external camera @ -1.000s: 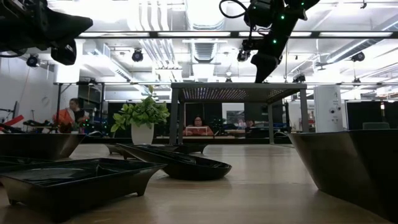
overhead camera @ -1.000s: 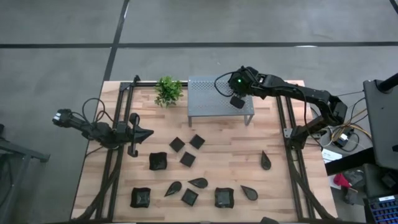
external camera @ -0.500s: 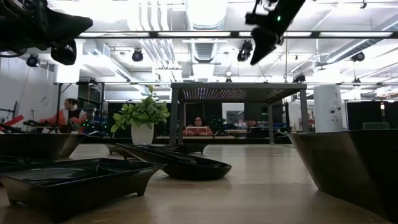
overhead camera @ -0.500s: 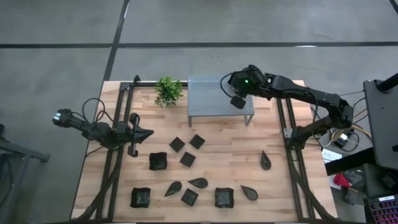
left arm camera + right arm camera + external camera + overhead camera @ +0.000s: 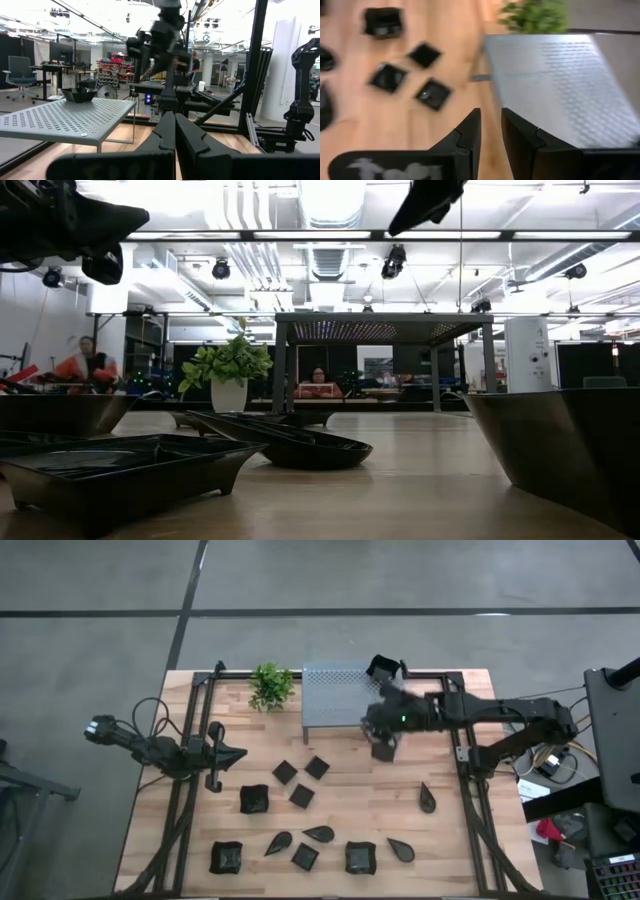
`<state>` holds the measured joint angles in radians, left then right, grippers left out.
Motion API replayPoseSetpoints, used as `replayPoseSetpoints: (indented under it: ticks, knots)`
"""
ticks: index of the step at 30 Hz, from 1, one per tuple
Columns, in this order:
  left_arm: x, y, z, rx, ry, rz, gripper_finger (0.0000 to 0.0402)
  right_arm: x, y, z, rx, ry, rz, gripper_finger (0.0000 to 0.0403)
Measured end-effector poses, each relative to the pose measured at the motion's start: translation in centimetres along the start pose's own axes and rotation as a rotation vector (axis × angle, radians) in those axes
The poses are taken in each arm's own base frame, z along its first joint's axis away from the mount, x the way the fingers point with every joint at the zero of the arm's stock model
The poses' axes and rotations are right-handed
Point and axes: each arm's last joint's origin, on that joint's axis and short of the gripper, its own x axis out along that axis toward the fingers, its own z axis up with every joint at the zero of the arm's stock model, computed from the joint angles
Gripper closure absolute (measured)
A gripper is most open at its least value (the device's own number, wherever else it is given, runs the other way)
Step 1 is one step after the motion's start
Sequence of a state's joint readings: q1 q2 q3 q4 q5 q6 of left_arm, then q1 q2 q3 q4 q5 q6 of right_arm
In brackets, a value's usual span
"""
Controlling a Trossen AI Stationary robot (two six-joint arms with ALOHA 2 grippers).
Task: Pick & Place Mini shaped plates
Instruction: Stack the distorted square plate on top of the other distorted square plate on the shelf
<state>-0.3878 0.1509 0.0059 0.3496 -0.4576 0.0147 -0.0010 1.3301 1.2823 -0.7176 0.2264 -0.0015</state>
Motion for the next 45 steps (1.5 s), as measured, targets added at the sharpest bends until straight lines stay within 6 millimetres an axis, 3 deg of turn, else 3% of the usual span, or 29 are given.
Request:
replayPoseSetpoints:
  ticks: [11, 16, 25, 30, 39, 45]
  knots:
    - [0.0, 0.0, 0.0, 0.000, 0.000, 0.000, 0.0401, 0.3, 10.9, -0.6, -0.143, -0.035, 0.256, 0.0332]
    - [0.0, 0.0, 0.0, 0.001, 0.001, 0.000, 0.0401, 0.0, 14.9, -1.4, -0.270, -0.062, 0.338, 0.0326]
    - [0.0, 0.0, -0.1, 0.003, 0.006, 0.000, 0.0401, 1.7, 18.6, -5.4, -0.351, 0.103, 0.360, 0.0338]
    - [0.0, 0.0, -0.1, 0.005, 0.009, 0.000, 0.0401, 2.7, 20.0, -7.2, -0.292, 0.179, 0.352, 0.0329]
    - [0.0, 0.0, -0.2, 0.008, 0.016, 0.000, 0.0401, 2.4, 23.8, -8.3, -0.286, 0.089, 0.446, 0.0288]
    - [0.0, 0.0, -0.2, 0.011, 0.021, -0.001, 0.0401, 3.3, 24.9, -9.1, -0.277, 0.100, 0.446, 0.0278]
